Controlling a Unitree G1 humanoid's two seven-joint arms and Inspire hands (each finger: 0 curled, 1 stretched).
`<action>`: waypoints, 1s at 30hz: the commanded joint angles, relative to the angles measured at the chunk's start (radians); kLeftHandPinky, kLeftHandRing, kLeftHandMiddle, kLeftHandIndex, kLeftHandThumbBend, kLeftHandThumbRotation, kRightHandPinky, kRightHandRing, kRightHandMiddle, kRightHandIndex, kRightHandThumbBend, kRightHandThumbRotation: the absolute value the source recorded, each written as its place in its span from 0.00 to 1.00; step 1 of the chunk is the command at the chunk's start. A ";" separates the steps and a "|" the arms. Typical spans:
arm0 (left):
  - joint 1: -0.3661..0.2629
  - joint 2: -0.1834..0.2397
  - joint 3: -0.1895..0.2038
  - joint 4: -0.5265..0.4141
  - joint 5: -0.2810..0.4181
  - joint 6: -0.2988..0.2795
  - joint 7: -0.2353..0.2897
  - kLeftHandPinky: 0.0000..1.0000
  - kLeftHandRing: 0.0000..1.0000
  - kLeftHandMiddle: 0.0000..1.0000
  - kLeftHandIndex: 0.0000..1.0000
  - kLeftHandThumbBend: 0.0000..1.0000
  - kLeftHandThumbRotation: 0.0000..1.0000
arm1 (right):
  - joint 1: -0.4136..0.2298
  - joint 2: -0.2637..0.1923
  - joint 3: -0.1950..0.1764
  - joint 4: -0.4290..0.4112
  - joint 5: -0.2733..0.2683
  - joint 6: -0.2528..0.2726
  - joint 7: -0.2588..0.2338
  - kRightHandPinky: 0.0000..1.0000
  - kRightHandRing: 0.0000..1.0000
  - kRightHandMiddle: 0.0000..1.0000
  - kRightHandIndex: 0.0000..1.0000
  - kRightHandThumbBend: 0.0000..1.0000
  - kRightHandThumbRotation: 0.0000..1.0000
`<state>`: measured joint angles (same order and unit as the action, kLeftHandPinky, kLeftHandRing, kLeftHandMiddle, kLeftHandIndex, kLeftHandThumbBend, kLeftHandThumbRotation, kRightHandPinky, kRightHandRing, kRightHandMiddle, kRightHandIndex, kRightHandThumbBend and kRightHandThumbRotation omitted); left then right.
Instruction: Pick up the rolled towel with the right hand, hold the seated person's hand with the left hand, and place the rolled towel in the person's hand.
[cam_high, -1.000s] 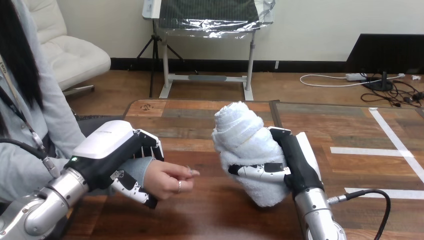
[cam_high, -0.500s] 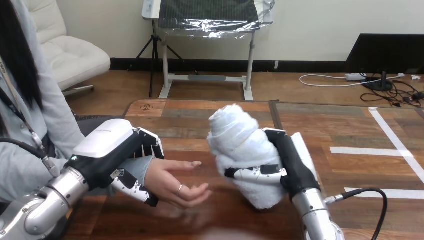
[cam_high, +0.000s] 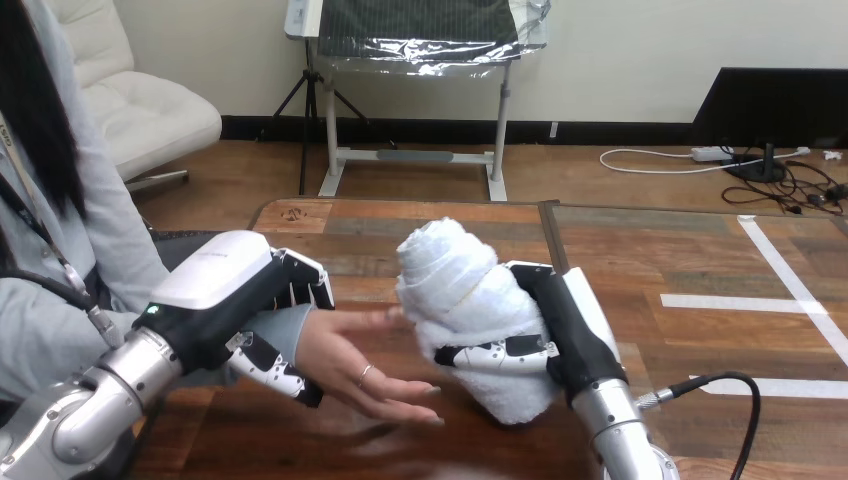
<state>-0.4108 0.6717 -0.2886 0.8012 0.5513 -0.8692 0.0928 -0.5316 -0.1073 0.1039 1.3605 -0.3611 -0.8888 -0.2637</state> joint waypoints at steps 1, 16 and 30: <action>-0.075 -0.013 0.050 -0.076 -0.044 -0.009 0.007 0.28 0.33 0.38 0.40 1.00 0.00 | -0.070 0.009 0.005 -0.064 0.000 -0.055 -0.022 0.25 0.30 0.39 0.43 0.87 0.11; -0.076 -0.023 0.057 -0.078 -0.036 -0.007 0.004 0.28 0.33 0.38 0.40 1.00 0.00 | -0.055 0.020 0.015 -0.080 0.004 -0.110 -0.006 0.25 0.30 0.39 0.43 0.87 0.11; -0.080 -0.032 0.060 -0.067 -0.025 -0.008 0.005 0.29 0.34 0.38 0.40 1.00 0.00 | -0.035 0.034 0.004 -0.105 0.039 -0.181 0.046 0.25 0.30 0.39 0.43 0.87 0.12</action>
<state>-0.4121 0.6538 -0.2538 0.7838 0.5464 -0.8654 0.0897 -0.5303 -0.0788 0.1193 1.3326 -0.3503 -1.0068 -0.2192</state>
